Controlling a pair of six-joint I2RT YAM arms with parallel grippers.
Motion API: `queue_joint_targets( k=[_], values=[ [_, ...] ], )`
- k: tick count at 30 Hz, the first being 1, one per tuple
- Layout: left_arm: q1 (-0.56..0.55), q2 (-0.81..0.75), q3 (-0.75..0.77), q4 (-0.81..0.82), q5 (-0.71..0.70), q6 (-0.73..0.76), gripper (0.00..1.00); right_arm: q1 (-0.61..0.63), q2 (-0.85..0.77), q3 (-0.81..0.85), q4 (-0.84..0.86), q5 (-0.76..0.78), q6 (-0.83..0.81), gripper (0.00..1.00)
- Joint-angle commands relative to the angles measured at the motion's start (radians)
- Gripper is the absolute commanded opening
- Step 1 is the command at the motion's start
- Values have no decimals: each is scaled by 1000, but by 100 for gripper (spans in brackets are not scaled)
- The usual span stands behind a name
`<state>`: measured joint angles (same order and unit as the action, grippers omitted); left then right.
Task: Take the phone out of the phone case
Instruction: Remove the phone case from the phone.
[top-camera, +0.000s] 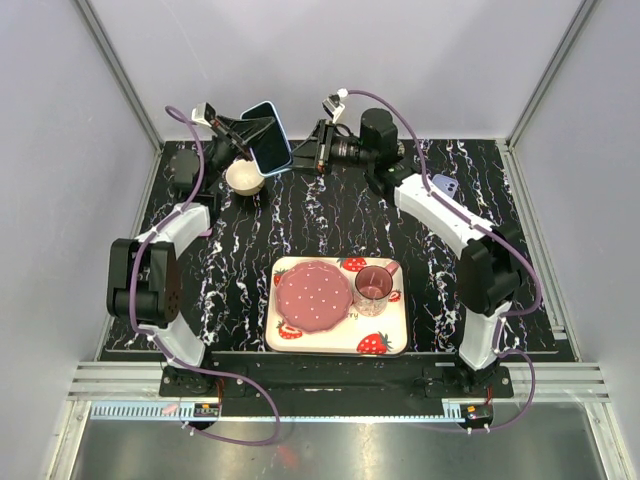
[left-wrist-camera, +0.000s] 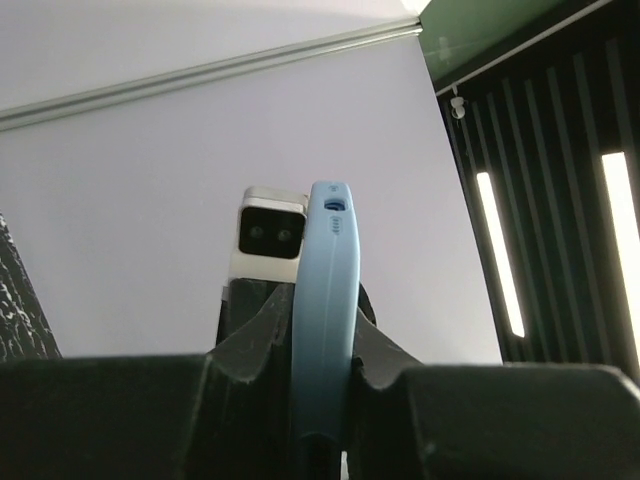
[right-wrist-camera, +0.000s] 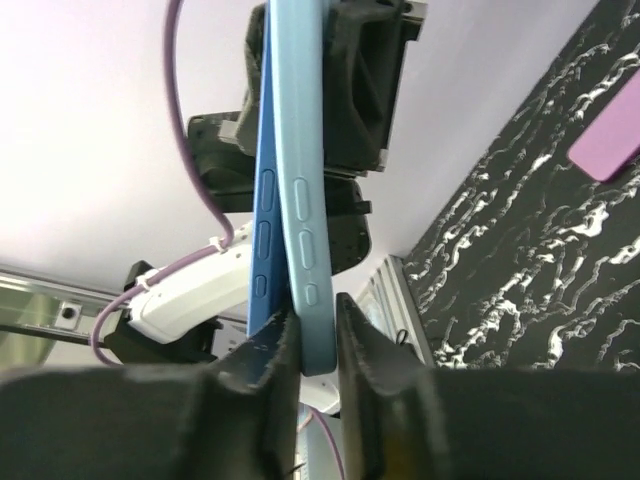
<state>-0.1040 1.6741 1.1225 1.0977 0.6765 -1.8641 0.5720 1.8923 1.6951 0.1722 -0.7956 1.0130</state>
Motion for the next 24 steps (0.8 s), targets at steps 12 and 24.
queue_joint_targets(
  k=[12,24],
  values=[
    [-112,53,-38,564,64,-145,0,-58,-58,-222,-94,179,38,0],
    [-148,133,-43,568,136,-119,1,-152,-154,-376,-103,222,24,0]
  ],
)
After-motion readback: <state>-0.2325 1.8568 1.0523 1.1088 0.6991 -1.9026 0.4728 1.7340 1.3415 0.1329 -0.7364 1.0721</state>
